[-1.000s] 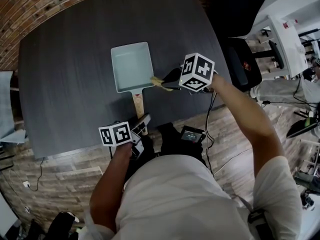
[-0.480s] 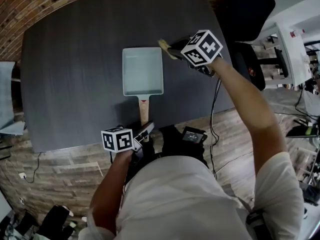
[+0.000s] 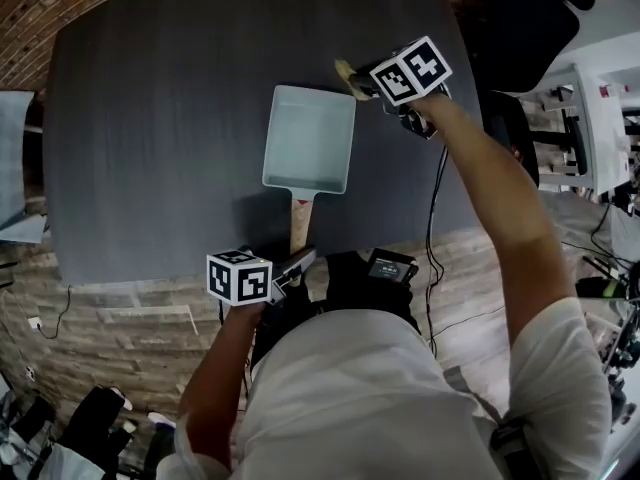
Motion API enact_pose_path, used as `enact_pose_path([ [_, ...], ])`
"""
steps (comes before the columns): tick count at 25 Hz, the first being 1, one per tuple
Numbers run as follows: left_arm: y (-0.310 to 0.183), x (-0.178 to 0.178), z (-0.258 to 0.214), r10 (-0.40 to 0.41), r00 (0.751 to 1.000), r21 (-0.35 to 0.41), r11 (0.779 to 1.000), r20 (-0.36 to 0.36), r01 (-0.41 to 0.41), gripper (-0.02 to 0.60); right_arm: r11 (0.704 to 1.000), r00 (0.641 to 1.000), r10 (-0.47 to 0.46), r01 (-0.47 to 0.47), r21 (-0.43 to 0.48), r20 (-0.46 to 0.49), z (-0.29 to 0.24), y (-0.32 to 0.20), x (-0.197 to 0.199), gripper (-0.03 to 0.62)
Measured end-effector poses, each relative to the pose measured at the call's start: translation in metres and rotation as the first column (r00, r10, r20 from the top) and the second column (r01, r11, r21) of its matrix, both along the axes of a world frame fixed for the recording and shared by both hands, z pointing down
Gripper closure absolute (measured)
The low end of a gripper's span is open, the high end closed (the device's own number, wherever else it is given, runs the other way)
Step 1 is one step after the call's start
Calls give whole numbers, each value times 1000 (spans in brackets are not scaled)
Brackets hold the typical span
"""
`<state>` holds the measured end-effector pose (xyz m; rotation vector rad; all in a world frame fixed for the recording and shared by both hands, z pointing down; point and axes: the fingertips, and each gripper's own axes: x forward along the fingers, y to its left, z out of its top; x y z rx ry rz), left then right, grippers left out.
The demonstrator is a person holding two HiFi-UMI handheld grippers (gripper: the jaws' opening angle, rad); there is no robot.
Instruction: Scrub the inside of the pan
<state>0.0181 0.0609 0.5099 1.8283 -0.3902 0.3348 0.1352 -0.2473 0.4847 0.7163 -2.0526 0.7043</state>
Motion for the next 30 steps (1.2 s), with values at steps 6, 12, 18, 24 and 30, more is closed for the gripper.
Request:
enact_pose_path([
  [6,3,0,-1,56,998,12,998,9,-56,451,997,1000,-20,20,-81,-1,18,2,-2,562],
  [12,1,-3,0,102,995,23,995,17,-102,449,984,998,-2,14,-175,67,25,6,-16,562],
  [18,1,-4,-1,130,991,29,991,20,-130,448,977,993,3,22,-211,116,24,4,-30,562],
  [24,0,-3,-1,150,988,33,988,25,-151,446,975,991,-21,50,-216,134,21,0,-46,562],
  [30,0,-3,-2,168,985,38,985,27,-169,445,975,988,-32,63,-211,148,19,-5,-64,562],
])
